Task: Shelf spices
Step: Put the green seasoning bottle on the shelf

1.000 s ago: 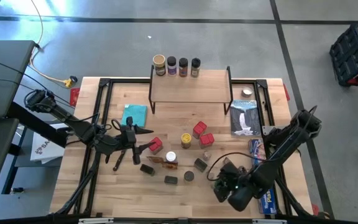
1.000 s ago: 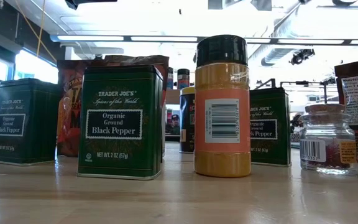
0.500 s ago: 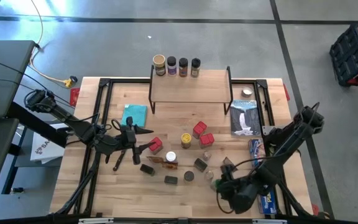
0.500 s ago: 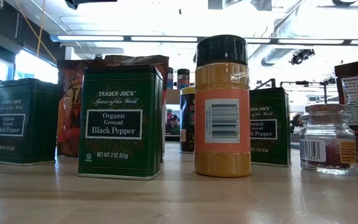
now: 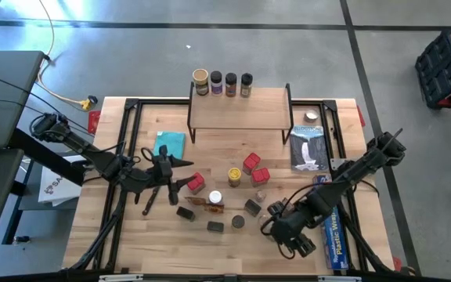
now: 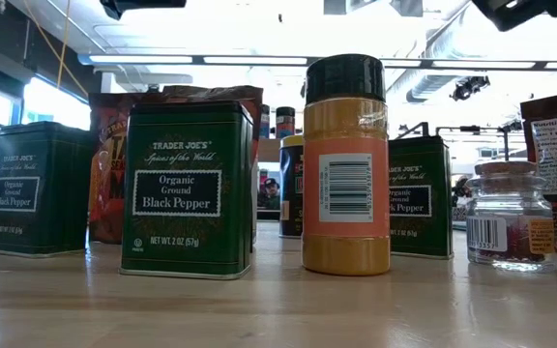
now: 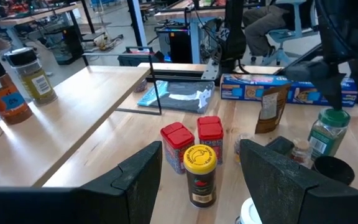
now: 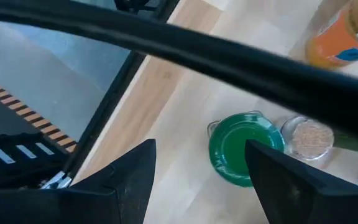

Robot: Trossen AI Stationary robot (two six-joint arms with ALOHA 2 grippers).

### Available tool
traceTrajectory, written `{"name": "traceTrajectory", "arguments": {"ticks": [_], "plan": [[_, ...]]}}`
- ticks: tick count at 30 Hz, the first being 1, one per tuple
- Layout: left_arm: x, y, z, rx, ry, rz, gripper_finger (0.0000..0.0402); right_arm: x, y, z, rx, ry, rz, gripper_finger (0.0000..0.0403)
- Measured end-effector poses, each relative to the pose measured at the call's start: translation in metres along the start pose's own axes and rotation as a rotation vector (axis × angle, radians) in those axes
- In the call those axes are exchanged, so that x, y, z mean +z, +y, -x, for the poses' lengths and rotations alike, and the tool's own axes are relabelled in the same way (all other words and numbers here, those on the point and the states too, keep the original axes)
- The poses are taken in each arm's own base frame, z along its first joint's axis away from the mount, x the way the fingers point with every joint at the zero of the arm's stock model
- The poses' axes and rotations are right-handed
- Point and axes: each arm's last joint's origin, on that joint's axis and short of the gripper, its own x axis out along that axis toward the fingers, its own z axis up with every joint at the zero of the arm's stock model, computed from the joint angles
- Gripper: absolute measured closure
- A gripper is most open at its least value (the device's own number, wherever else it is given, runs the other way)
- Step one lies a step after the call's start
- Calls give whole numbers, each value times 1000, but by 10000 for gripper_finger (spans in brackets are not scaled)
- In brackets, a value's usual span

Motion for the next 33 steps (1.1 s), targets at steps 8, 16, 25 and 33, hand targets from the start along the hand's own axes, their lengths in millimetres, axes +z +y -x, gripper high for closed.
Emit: {"name": "traceTrajectory", "arguments": {"ticks": [8, 16, 25, 33], "plan": [[0, 0, 0, -7, 1, 2, 193, 5, 3, -1, -148, -64, 162, 162], [0, 0, 0, -7, 2, 0, 193, 3, 2, -7, -171, -20, 195, 162], [0, -1, 0, -26, 8, -2, 193, 2, 0, -19, -178, 28, 211, 162], [-1, -1, 0, -32, 11, 2, 193, 2, 3, -20, -185, 32, 220, 162]]}}
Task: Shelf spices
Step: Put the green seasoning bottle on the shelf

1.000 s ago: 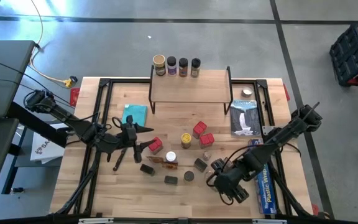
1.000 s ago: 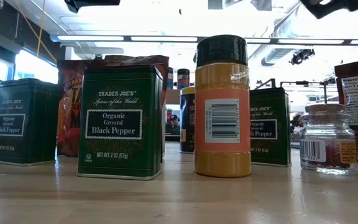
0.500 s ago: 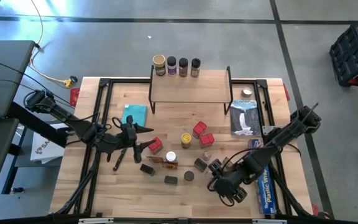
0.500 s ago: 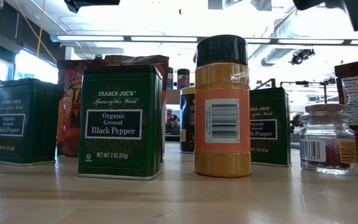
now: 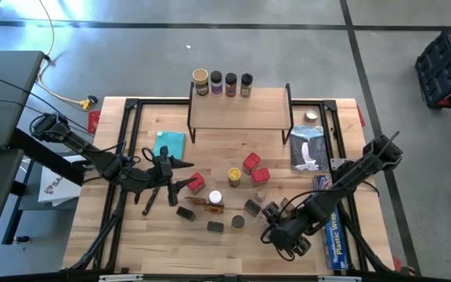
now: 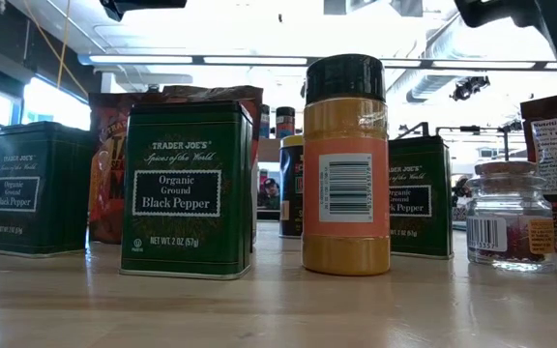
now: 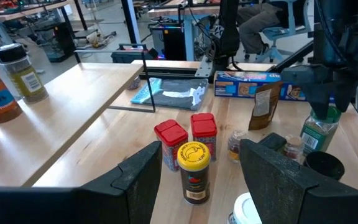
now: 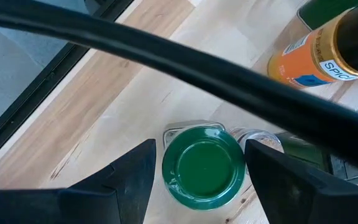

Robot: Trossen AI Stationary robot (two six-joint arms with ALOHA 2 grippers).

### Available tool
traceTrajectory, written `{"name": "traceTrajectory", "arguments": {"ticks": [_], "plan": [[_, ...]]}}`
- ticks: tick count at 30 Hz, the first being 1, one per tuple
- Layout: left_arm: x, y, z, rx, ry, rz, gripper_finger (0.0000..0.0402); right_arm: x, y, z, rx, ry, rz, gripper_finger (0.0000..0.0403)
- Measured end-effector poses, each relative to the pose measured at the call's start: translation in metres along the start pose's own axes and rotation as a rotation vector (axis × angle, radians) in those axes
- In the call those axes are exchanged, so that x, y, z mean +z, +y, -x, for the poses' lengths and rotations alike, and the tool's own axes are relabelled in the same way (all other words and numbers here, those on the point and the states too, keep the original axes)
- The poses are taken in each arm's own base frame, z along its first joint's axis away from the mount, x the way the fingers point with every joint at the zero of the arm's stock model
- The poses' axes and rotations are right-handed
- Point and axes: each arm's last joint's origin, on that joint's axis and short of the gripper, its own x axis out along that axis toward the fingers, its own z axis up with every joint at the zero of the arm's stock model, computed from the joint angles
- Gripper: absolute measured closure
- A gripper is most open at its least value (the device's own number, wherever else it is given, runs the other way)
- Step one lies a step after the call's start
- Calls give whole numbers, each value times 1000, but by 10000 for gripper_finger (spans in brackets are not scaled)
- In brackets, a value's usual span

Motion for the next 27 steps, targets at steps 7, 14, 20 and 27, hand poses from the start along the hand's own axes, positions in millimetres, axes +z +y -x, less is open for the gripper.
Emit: {"name": "traceTrajectory", "arguments": {"ticks": [7, 14, 20, 27], "plan": [[0, 0, 0, -2, 1, 0, 193, 0, 0, -9, -34, 29, 1, 162], [0, 0, 0, -16, 4, 0, 193, -1, 0, -11, -46, 41, -14, 163], [0, 0, 0, -16, 4, -1, 193, -2, -1, -11, -47, 51, -127, 197], [0, 0, 0, -16, 4, 0, 193, -2, -6, -11, -62, 40, -400, 207]]}}
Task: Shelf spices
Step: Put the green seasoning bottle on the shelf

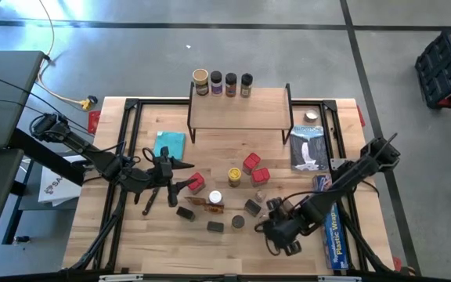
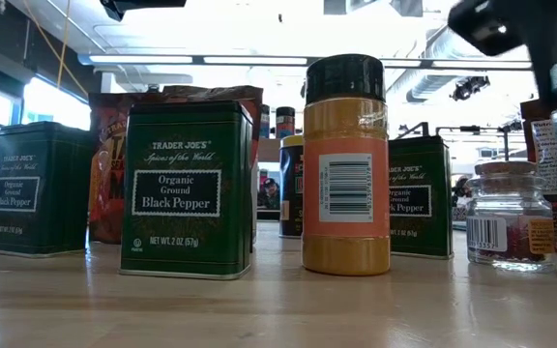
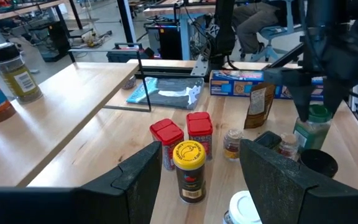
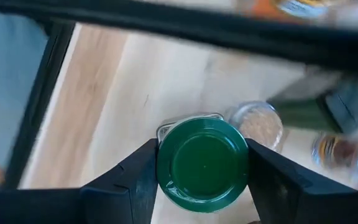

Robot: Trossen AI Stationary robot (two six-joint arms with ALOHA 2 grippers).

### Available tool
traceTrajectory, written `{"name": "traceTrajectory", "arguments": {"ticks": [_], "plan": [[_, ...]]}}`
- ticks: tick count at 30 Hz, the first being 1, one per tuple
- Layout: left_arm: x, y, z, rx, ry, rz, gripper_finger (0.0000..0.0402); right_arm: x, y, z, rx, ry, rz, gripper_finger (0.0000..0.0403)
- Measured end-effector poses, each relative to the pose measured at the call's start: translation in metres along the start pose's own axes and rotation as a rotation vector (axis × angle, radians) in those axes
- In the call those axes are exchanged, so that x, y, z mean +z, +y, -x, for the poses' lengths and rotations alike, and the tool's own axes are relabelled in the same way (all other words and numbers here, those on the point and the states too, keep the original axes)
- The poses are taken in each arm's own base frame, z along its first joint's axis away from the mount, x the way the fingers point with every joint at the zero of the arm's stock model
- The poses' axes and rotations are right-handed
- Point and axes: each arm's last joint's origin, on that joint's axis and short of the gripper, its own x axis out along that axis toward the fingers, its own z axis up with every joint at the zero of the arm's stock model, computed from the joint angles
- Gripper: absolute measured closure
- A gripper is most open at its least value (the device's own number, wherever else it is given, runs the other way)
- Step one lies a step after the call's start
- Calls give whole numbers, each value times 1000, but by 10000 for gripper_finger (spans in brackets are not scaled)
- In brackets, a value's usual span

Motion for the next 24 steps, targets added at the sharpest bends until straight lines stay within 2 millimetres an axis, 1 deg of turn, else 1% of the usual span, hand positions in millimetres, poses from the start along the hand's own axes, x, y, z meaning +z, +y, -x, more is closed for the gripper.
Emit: {"name": "traceTrajectory", "arguments": {"ticks": [3, 6, 10, 14, 16, 18, 20, 24], "plan": [[0, 0, 0, 0, -1, 1, 193, 2, -5, 1, -3, -3, -201, 207], [1, 0, 0, -1, -5, 4, 193, 9, -8, 8, 2, -23, -336, 207], [1, 0, 0, -1, -6, 2, 193, 28, -14, 32, 16, -75, -424, 207], [1, 0, 0, -1, -6, -3, 193, 44, -28, 66, -34, -96, -468, 207], [1, 0, 0, -1, -6, -3, 193, 49, -39, 88, -75, -87, -492, 207], [1, 0, 0, -1, -6, -3, 193, 52, -56, 109, -123, -74, -508, 207], [1, 0, 0, -2, -6, -3, 193, 54, -77, 130, -173, -75, -532, 207], [1, 0, 0, -2, -5, -4, 193, 51, -125, 170, -287, -76, -552, 207]]}}
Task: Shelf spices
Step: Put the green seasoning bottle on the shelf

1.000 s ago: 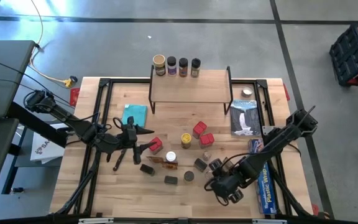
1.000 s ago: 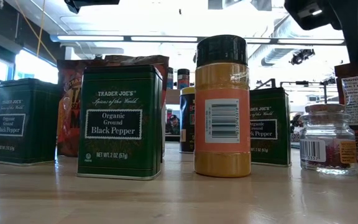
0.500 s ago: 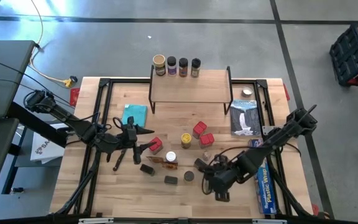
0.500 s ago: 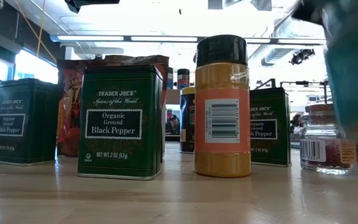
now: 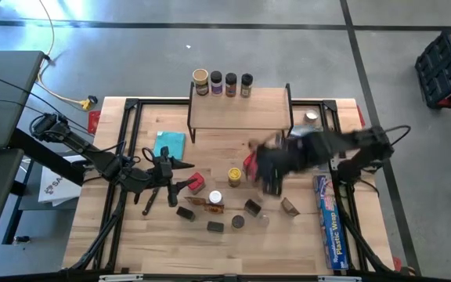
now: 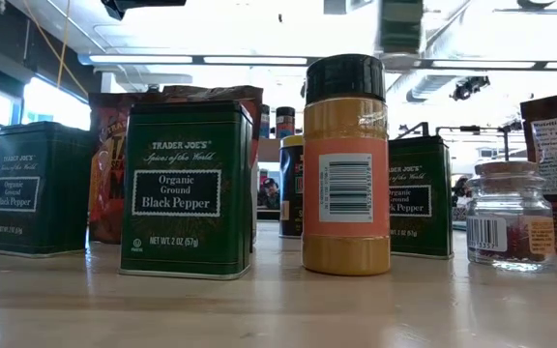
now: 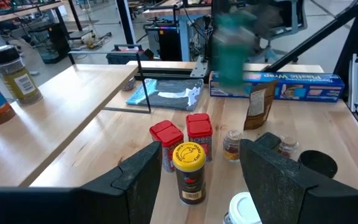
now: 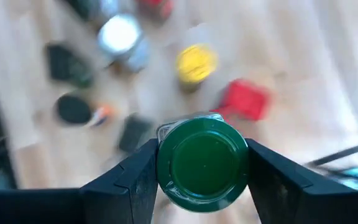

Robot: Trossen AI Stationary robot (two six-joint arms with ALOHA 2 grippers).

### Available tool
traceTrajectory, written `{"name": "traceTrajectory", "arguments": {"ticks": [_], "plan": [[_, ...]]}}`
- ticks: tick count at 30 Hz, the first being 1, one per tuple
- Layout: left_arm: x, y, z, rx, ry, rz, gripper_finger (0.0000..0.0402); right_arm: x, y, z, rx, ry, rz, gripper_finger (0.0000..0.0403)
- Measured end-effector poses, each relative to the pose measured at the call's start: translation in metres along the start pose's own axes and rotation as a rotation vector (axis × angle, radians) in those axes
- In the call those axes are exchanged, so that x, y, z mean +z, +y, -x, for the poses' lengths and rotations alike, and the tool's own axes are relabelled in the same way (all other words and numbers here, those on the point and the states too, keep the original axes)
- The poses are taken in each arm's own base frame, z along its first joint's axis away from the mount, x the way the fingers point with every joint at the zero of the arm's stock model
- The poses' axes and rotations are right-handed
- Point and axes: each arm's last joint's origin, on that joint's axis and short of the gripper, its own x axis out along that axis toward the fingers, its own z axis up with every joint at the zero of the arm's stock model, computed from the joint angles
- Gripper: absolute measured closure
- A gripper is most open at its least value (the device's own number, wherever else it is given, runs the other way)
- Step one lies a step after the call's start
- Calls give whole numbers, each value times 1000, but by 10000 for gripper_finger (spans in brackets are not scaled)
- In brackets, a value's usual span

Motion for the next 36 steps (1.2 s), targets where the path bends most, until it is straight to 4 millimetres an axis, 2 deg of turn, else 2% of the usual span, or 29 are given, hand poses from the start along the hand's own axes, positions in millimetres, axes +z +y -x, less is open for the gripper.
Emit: {"name": "traceTrajectory", "arguments": {"ticks": [5, 9, 15, 20, 24, 28, 36], "plan": [[0, 0, 0, -1, 0, -10, 193, 30, -70, 14, -64, -48, -11, 207], [0, 0, 0, -1, 0, -37, 193, 41, -130, 15, -110, -59, -28, 207], [1, 3, -2, 39, -2, -100, 193, 46, -214, 8, -138, -79, -63, 207], [2, 13, -9, 99, 7, -150, 193, 55, -269, -10, -101, -160, -62, 207], [3, 24, -16, 153, 21, -190, 193, 54, -300, -31, -79, -122, -21, 207], [3, 33, -22, 202, 35, -220, 193, 51, -322, -48, -85, -76, 0, 207], [4, 48, -30, 260, 52, -220, 193, 48, -337, -64, -77, -30, 68, 207]]}}
